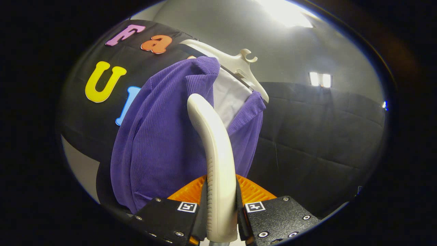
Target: Iron the clothes twice with a garment steamer, once on the left side and once on the right side.
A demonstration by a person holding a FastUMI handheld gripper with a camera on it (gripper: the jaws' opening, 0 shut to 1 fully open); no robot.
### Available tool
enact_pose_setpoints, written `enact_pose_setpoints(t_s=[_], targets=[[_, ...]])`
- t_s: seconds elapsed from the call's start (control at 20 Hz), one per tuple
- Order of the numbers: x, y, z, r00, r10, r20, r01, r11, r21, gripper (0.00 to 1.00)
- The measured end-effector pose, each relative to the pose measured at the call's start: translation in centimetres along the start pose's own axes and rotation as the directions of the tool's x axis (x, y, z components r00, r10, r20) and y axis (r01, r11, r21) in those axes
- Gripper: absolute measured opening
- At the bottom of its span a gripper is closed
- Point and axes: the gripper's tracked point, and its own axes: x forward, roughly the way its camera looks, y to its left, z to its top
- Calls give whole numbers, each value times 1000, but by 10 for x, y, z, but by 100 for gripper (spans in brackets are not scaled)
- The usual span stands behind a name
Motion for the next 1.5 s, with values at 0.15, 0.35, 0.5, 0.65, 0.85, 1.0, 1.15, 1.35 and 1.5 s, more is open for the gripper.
enact_pose_setpoints(t_s=[0.15, 0.35, 0.5, 0.65, 0.85, 1.0, 1.15, 1.35, 1.5], targets=[[-5, 3, -14, 1000, 2, -25, -2, 1000, -14, 37], [-8, 9, -33, 999, 6, -45, -7, 999, -35, 37], [-12, 10, -45, 998, 1, -57, -5, 997, -80, 37], [-14, 12, -50, 998, -1, -61, -5, 996, -94, 37], [-18, 21, -81, 992, 28, -126, -41, 994, -106, 37], [-21, 32, -105, 984, 45, -175, -72, 986, -151, 37], [-23, 38, -123, 978, 68, -200, -104, 979, -175, 37], [-28, 47, -144, 972, 72, -225, -115, 975, -188, 37], [-31, 47, -158, 965, 82, -249, -131, 973, -189, 37]])
